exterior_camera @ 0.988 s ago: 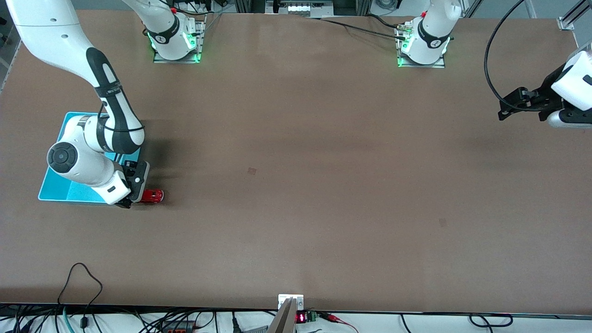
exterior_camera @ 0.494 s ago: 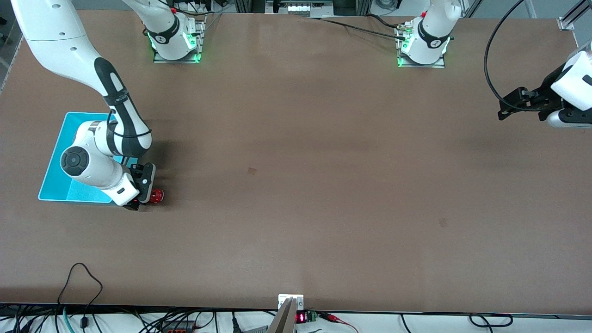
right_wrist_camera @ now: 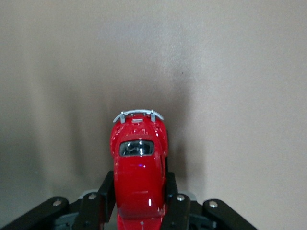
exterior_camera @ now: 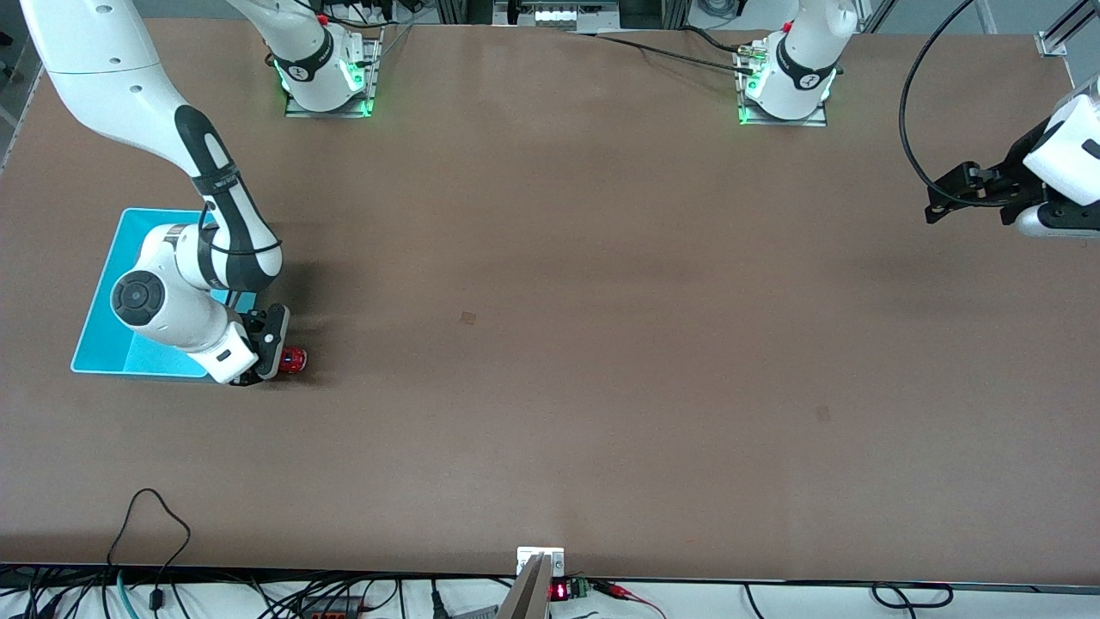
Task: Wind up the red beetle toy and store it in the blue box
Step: 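Grasp the red car with the right gripper and lift it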
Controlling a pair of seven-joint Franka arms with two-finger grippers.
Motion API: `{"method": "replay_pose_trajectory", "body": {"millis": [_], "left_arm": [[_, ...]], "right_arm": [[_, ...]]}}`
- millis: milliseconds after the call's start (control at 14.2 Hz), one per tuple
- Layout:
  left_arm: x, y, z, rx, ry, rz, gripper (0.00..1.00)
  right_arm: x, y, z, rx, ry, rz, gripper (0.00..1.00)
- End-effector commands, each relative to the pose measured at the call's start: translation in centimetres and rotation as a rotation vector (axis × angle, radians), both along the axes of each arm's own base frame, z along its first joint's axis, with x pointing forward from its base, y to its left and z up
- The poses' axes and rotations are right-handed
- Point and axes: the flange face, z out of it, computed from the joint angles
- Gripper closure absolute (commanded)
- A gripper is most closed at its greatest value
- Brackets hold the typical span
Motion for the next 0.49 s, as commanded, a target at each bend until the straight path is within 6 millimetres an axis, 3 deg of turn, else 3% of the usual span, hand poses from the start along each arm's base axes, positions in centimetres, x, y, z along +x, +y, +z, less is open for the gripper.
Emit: {"method": "replay_pose_trajectory", "body": {"millis": [0, 141, 423], "left_arm": [[0.0, -0.3, 0.5, -0.008, 0.003, 0.009, 0.00], [0.1, -0.2, 0.5, -0.008, 0.001, 0.011, 0.00], [1.0, -0.2, 0.7, -0.007, -0.005, 0.006, 0.00]], "right_arm": [[0.4, 0.5, 2.5, 0.019, -0.033, -0.093, 1.00], [1.0, 1.6, 6.2, 0.048, -0.047, -0.220, 1.00], [1.3, 0.7, 12.8, 0.055, -0.043, -0.453, 1.00]]}}
